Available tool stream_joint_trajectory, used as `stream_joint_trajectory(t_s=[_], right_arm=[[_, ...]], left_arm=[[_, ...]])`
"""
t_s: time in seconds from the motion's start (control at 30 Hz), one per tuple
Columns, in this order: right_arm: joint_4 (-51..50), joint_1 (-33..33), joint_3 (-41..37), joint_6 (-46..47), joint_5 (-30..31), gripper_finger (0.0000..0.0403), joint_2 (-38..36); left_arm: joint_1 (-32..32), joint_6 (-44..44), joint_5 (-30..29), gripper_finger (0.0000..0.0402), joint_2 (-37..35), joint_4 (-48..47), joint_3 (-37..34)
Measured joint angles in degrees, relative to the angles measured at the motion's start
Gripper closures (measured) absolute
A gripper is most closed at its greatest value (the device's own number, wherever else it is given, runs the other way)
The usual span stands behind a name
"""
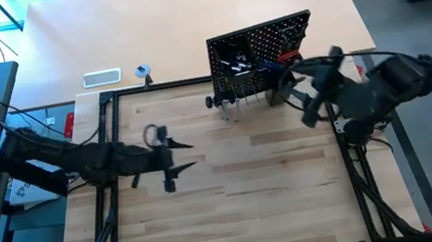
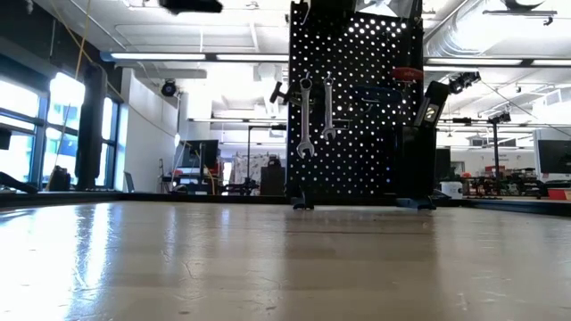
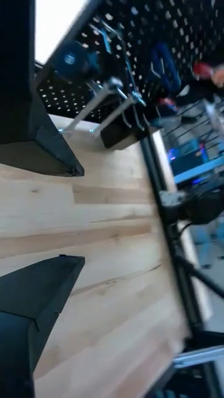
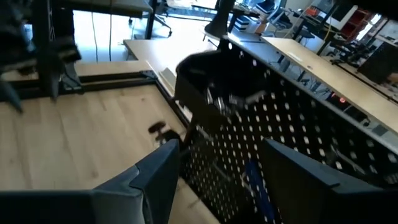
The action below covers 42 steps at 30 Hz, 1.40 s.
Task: Hang tools onto peg board
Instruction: Return to Home Position
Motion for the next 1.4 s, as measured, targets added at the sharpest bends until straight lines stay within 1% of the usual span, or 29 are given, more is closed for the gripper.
stream_joint_trajectory(t_s=[0.07,0.2,0.23,0.33,0.43,0.57,0.67,0.73,0.87,1.07,1.2,1.3,1.4], right_arm=[[-5.6,4.0,0.0,6.0,2.9,0.0181,-0.2],[-16.9,12.0,-1.0,21.3,8.6,0.0181,-0.2],[-16.7,13.8,-2.4,23.3,10.0,0.0181,-0.5],[-15.6,19.2,-8.1,25.7,12.9,0.0181,-2.2],[-16.7,22.2,-14.1,33.2,15.4,0.0181,-3.9],[-16.1,25.7,-22.4,42.3,15.7,0.0181,-6.2],[-14.8,28.0,-28.5,49.4,17.1,0.0181,-6.7],[-13.1,29.6,-32.6,52.6,18.3,0.0181,-6.5],[-5.6,32.4,-41.3,56.6,20.0,0.0181,-6.5],[8.3,34.7,-52.5,56.8,23.7,0.0181,-6.5],[17.3,35.2,-59.4,56.8,28.2,0.0181,-6.5],[21.7,35.4,-64.1,57.9,28.6,0.0181,-6.5],[23.3,34.9,-68.6,62.6,29.0,0.0181,-6.5]], left_arm=[[0.0,-1.0,0.0,0.019,-4.2,3.2,-4.7],[0.0,-3.9,0.0,0.019,-11.5,7.1,-12.4],[0.0,-4.7,0.0,0.019,-12.9,7.7,-13.8],[0.0,-5.9,0.0,0.019,-16.5,9.7,-17.9],[0.0,-6.0,0.0,0.019,-19.2,12.9,-21.2],[0.0,-6.0,-0.3,0.019,-21.9,16.6,-24.2],[0.0,-5.2,-0.4,0.019,-23.8,19.2,-26.2],[0.0,-4.1,-0.5,0.019,-24.9,21.0,-27.8],[0.0,-3.5,-0.5,0.019,-26.7,26.7,-32.1],[0.4,-3.0,-0.9,0.019,-28.6,34.4,-37.7],[0.5,-3.0,-1.1,0.019,-29.6,35.2,-38.7],[0.5,-3.3,-1.0,0.019,-29.7,35.1,-38.7],[0.5,-3.0,-1.0,0.019,-29.6,34.9,-38.7]])
